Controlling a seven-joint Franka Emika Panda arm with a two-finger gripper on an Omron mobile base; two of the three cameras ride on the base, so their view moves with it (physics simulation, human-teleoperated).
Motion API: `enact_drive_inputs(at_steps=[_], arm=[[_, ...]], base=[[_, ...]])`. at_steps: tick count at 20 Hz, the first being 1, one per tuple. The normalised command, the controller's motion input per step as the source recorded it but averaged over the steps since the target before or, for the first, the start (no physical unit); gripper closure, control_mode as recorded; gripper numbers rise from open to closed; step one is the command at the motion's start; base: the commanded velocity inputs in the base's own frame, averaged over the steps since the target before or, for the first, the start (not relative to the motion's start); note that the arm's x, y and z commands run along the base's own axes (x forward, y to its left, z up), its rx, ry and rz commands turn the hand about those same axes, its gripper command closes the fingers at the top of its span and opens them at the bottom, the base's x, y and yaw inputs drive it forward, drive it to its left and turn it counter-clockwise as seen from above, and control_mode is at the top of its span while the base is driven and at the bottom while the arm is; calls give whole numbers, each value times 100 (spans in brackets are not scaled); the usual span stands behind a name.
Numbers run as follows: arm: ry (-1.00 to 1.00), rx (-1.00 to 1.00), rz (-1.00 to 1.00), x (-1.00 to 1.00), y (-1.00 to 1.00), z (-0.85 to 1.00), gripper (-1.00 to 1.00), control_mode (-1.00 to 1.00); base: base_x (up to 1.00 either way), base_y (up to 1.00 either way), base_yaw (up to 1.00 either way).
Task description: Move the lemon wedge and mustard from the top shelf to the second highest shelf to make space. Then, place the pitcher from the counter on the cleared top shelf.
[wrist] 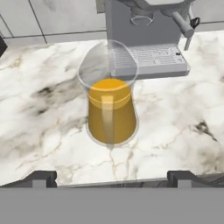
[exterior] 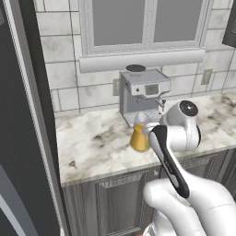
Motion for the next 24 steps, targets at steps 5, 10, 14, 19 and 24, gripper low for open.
enact_drive_inputs(at_steps=[5, 10, 14, 19, 24], arm=[[0, 0, 4, 35, 2, -22, -100, -100], [0, 0, 0, 35, 3, -13, -100, -100], [0, 0, 0, 34, 7, -12, -100, -100], [0, 0, 0, 34, 10, -13, -100, -100], [0, 0, 0, 32, 4, -17, -100, -100]], base=[[0, 0, 0], [0, 0, 0], [0, 0, 0], [0, 0, 0], [0, 0, 0]])
